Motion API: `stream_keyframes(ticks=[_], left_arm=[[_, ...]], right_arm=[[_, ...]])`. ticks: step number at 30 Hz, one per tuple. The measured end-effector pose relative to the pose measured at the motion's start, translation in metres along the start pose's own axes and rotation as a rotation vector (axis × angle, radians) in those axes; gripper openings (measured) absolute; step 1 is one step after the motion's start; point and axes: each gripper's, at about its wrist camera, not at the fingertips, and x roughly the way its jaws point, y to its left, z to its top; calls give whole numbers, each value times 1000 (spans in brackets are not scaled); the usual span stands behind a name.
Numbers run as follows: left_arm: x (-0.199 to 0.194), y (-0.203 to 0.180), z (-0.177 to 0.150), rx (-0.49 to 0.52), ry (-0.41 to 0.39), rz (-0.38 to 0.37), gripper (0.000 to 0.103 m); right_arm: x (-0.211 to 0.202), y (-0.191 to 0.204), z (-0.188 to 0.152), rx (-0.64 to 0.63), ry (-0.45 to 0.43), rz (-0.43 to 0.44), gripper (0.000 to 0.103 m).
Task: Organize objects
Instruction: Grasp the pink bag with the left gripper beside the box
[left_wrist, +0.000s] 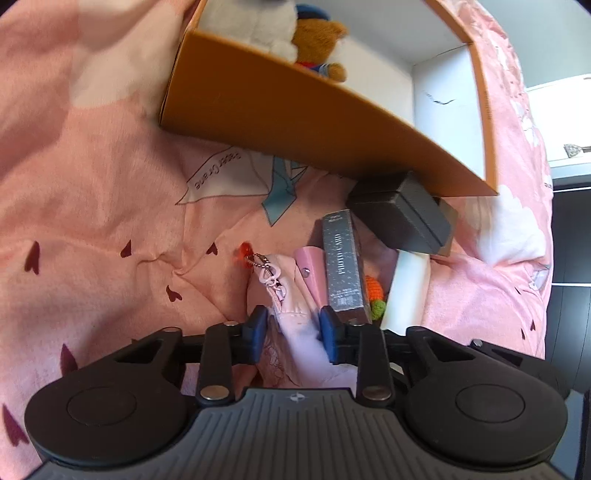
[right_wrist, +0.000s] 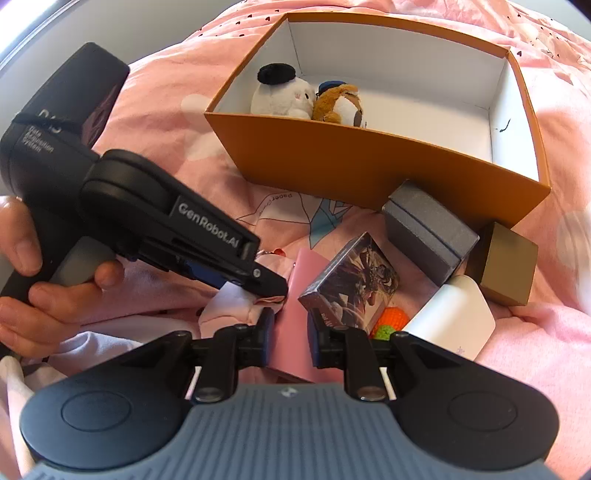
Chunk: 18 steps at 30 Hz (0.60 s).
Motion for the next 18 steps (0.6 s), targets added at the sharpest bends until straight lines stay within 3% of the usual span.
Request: stream_keyframes(ticks=[5, 11, 14, 18], left_arm=[[-26, -16, -6, 93, -105, 40, 31], [-55, -35, -11, 219, -282, 170, 30], [-55, -33, -8, 238, -300, 193, 30], [-48, -17, -5, 216, -259, 206, 30]], right_arm=[[-3, 2, 3, -15, -13, 15, 22], [-1, 8, 14, -36, -19, 32, 22], [5, 10, 20, -39, -13, 44, 22], [15, 14, 25, -48, 6, 55, 22]])
